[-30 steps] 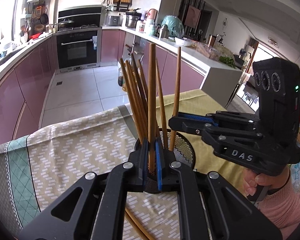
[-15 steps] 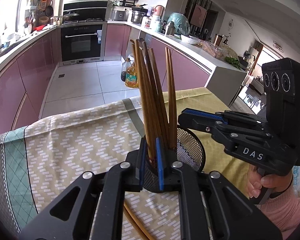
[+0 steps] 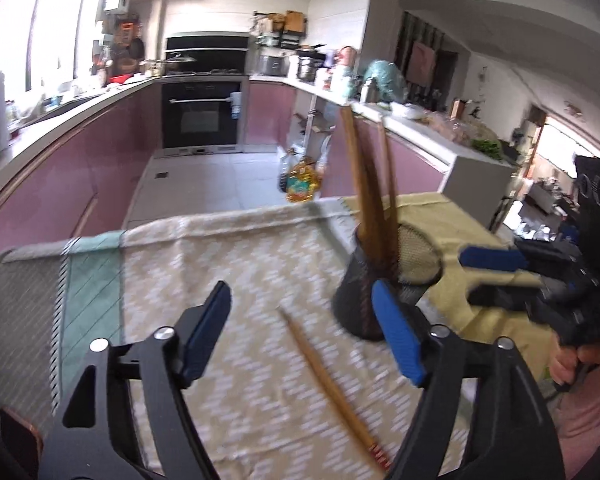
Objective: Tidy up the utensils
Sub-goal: 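Open both grippers and move them down to the two loose chopsticks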
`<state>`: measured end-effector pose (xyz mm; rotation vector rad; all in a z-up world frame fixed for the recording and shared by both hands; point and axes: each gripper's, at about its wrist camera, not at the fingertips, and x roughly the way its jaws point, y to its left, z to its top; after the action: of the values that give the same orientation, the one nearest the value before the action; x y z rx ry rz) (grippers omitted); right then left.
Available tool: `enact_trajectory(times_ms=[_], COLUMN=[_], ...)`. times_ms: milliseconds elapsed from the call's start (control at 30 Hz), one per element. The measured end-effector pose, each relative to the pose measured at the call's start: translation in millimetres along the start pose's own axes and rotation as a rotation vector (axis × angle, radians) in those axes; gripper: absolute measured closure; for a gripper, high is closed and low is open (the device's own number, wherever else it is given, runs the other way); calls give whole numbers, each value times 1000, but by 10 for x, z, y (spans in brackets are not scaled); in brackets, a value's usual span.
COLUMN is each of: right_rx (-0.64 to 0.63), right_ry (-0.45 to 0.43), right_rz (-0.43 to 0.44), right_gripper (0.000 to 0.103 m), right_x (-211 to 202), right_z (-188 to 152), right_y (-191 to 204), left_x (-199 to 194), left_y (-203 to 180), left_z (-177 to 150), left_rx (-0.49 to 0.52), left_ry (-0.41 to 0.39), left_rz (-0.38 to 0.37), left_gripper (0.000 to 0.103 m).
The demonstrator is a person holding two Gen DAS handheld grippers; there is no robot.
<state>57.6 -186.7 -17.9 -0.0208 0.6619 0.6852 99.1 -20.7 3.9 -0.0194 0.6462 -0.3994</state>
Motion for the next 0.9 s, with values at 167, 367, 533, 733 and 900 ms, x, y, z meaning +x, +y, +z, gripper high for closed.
enact_trajectory(times_ms=[167, 367, 533, 733, 900], right_rx=[39, 77, 65, 31, 30], right_ry=[141, 209, 223, 243, 247], right_rz=[25, -28, -77, -137, -164], right_gripper=[61, 61, 61, 61, 61], right_x=[457, 718, 756, 814, 804], right_z=[-304, -501, -556, -599, -612], right_y=[129, 191, 272, 373, 388], left_x=[2, 26, 62, 94, 105], left_y=[112, 214, 258, 267, 275], left_z=[-244, -458, -588, -662, -691], left_rx=[-26, -58, -74, -76, -77], left_ry=[34, 75, 104, 128, 132], left_rz=[58, 65, 66, 58, 49], left_gripper=[17, 17, 18, 20, 21])
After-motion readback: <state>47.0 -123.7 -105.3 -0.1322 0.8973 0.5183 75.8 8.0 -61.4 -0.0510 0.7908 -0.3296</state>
